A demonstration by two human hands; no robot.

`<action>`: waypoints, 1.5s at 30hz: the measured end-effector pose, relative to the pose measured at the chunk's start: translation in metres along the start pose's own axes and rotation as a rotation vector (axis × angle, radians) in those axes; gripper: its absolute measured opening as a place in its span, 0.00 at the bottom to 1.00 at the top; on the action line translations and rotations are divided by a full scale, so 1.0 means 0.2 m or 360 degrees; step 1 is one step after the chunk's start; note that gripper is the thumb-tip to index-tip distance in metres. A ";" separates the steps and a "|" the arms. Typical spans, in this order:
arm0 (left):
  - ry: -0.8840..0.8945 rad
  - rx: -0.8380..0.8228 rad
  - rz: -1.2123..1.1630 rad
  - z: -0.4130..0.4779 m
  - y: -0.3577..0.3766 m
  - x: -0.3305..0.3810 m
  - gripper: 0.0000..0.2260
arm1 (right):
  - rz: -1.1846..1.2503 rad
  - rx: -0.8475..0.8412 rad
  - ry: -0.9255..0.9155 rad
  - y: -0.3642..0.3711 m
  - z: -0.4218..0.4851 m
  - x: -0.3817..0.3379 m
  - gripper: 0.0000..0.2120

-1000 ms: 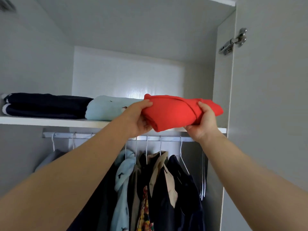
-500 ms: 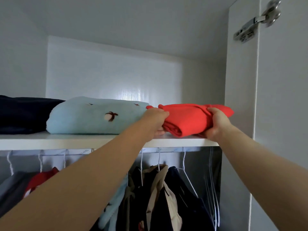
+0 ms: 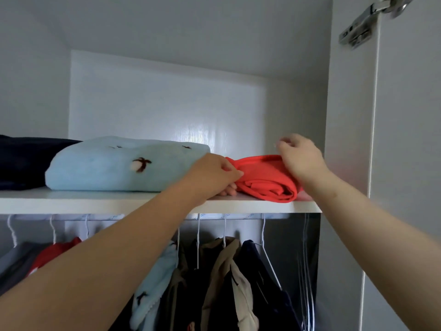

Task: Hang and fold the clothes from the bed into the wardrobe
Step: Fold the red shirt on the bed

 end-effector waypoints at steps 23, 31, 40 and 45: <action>0.0089 0.0272 0.1740 0.03 -0.43 -0.15 0.24 | -0.0834 -0.0904 -0.0509 0.24 0.03 -0.02 0.26; 0.0000 0.0164 0.1935 0.13 -0.39 -0.19 0.24 | -0.0758 -0.1088 -0.0515 0.36 0.09 -0.05 0.22; -0.0002 0.0166 0.1913 0.13 -0.38 -0.22 0.24 | -0.0636 -0.1098 -0.0487 0.38 0.05 -0.06 0.25; 0.0111 0.0208 0.1849 0.09 -0.38 -0.23 0.22 | -0.0587 -0.0970 -0.0594 0.39 -0.04 -0.13 0.24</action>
Point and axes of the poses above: each hand's wrist, its own z-axis towards the middle knuckle, its own y-axis out of the palm, x = y × z, the point moved 1 cm from there along z, towards the middle knuckle, and after that the axes turned 1 degree about x, right-handed, at the moved point
